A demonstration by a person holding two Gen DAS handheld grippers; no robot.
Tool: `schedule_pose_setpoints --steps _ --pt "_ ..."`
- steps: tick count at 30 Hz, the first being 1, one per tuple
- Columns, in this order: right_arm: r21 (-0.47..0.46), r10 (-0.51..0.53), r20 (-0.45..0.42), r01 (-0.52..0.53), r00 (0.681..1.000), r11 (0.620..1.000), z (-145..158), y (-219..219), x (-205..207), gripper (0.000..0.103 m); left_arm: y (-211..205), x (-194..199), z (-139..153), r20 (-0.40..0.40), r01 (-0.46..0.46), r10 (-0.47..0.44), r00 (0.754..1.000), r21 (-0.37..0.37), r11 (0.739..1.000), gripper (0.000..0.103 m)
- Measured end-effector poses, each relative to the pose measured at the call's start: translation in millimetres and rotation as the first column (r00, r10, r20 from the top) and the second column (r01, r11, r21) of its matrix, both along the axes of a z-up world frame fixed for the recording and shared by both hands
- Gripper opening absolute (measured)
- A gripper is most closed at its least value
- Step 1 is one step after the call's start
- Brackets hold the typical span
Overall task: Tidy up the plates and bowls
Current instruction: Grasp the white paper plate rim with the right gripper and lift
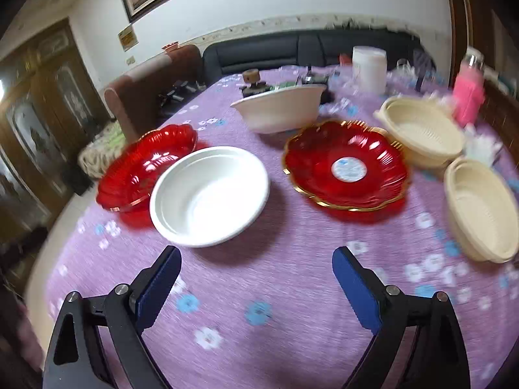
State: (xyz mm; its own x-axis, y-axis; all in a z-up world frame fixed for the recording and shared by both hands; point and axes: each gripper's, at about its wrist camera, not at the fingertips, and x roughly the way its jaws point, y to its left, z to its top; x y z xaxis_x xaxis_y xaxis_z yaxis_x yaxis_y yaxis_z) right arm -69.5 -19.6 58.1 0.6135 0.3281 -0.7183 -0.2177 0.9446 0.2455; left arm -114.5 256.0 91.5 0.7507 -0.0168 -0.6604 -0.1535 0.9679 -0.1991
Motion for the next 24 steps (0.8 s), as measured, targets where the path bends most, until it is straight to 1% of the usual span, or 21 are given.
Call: schedule_pose_setpoints --steps 3,4,5,6,7,8,10,11,12,13,15,17,19,23,24 --pt "0.056 -0.037 -0.048 0.039 0.998 0.998 -11.1 2.9 21.0 0.096 -1.5 -7.6 3.1 0.024 0.002 -0.002 1.000 0.001 1.000 0.103" --pt "0.078 -0.053 -0.076 0.059 0.996 0.995 -17.1 3.7 29.6 0.096 -1.3 -9.8 3.5 0.028 0.000 0.000 1.000 0.000 1.000 0.103" --pt "0.099 -0.065 -0.103 0.075 0.993 0.992 -22.3 4.4 36.5 0.095 -2.0 -11.1 2.9 0.029 0.001 -0.001 1.000 -0.004 1.000 0.103" --pt "0.113 -0.072 -0.124 0.087 0.990 0.990 -25.2 5.3 39.8 0.091 -2.1 -12.4 1.9 0.028 0.004 -0.004 1.000 -0.011 1.000 0.103" --pt "0.131 -0.076 -0.155 0.097 0.985 0.987 -31.6 7.8 46.3 0.085 -2.5 -13.3 1.5 0.024 0.007 -0.007 1.000 -0.014 1.000 0.103" --pt "0.147 -0.072 -0.176 0.099 0.982 0.984 -36.5 10.9 50.7 0.081 -3.1 -13.9 2.1 0.022 0.011 -0.011 1.000 -0.013 1.000 0.103" --pt "0.159 -0.068 -0.205 0.101 0.976 0.982 -42.6 16.1 56.8 0.064 -4.9 -15.1 1.9 0.019 0.017 -0.017 1.000 -0.005 1.000 0.103" --pt "0.158 -0.070 -0.220 0.107 0.973 0.982 -45.3 18.7 58.4 0.058 -5.8 -15.4 1.7 0.016 0.018 -0.018 1.000 -0.001 1.000 0.103" --pt "0.172 -0.060 -0.236 0.103 0.970 0.980 -46.6 19.5 59.5 0.043 -6.3 -15.6 1.6 0.014 0.020 -0.020 1.000 0.000 1.000 0.103" --pt "0.190 -0.041 -0.251 0.091 0.967 0.977 -47.4 20.6 59.2 0.031 -6.7 -16.0 1.5 0.012 0.022 -0.022 1.000 -0.001 1.000 0.103" --pt "0.189 -0.014 -0.261 0.066 0.965 0.980 -45.6 22.2 55.4 0.024 -6.6 -17.6 3.0 0.013 0.019 -0.019 1.000 -0.005 1.000 0.103" --pt "0.173 0.014 -0.261 0.033 0.965 0.984 -38.8 21.7 47.2 0.022 -6.7 -18.1 4.8 0.015 0.015 -0.015 1.000 -0.006 1.000 0.103" --pt "0.184 0.045 -0.263 0.004 0.964 0.983 -33.5 18.5 38.7 0.020 -7.3 -18.6 7.0 0.020 0.014 -0.014 1.000 -0.008 1.000 0.103" --pt "0.198 0.097 -0.295 -0.039 0.950 0.979 -22.9 8.6 19.7 0.020 -10.5 -18.6 9.7 0.021 0.021 -0.021 1.000 -0.006 1.000 0.103" --pt "0.195 0.112 -0.303 -0.053 0.946 0.979 -22.9 8.6 17.3 0.022 -11.2 -18.2 10.5 0.021 0.021 -0.021 1.000 -0.003 1.000 0.103"
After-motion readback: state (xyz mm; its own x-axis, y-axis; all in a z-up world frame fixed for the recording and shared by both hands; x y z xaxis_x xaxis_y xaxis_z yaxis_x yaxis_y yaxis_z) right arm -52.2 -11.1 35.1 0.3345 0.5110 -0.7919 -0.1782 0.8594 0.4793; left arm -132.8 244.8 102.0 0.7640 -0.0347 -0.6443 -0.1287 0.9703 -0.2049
